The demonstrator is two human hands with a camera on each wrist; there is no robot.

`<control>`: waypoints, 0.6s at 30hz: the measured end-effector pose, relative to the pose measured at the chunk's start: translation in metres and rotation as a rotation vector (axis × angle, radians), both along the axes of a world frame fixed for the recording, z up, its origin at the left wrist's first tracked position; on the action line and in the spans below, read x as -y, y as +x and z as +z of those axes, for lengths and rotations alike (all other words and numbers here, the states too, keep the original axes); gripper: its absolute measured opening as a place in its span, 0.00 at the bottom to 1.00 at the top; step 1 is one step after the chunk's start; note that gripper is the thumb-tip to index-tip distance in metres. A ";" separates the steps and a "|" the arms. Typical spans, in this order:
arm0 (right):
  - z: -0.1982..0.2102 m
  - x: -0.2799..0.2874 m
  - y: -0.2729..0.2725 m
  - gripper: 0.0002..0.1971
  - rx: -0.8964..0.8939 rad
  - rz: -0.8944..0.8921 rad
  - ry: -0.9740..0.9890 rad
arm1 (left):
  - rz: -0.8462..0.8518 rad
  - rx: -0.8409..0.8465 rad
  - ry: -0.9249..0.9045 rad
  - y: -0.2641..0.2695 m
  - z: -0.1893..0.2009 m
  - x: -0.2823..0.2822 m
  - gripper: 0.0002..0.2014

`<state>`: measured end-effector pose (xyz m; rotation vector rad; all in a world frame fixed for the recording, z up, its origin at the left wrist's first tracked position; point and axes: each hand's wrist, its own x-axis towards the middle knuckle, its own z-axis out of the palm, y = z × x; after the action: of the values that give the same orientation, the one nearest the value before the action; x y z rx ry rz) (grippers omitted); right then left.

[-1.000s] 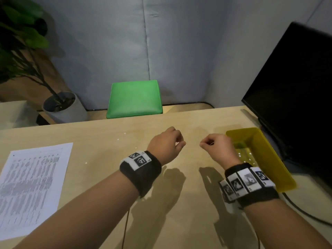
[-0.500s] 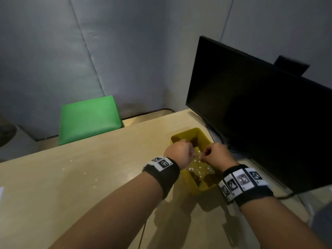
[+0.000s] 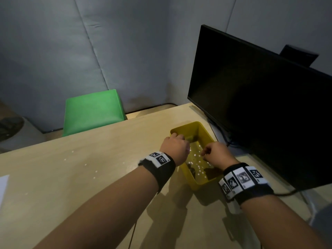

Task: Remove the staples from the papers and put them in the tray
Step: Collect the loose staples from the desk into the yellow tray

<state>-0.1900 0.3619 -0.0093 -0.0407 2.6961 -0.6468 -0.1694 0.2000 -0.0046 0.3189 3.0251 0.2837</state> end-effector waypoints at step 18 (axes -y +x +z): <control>0.009 0.013 0.010 0.07 -0.037 0.042 0.047 | -0.004 0.005 0.059 0.022 0.006 0.006 0.12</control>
<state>-0.1802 0.3486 -0.0006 -0.0977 2.7374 -0.5759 -0.1474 0.1943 0.0011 0.3275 3.0155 0.3742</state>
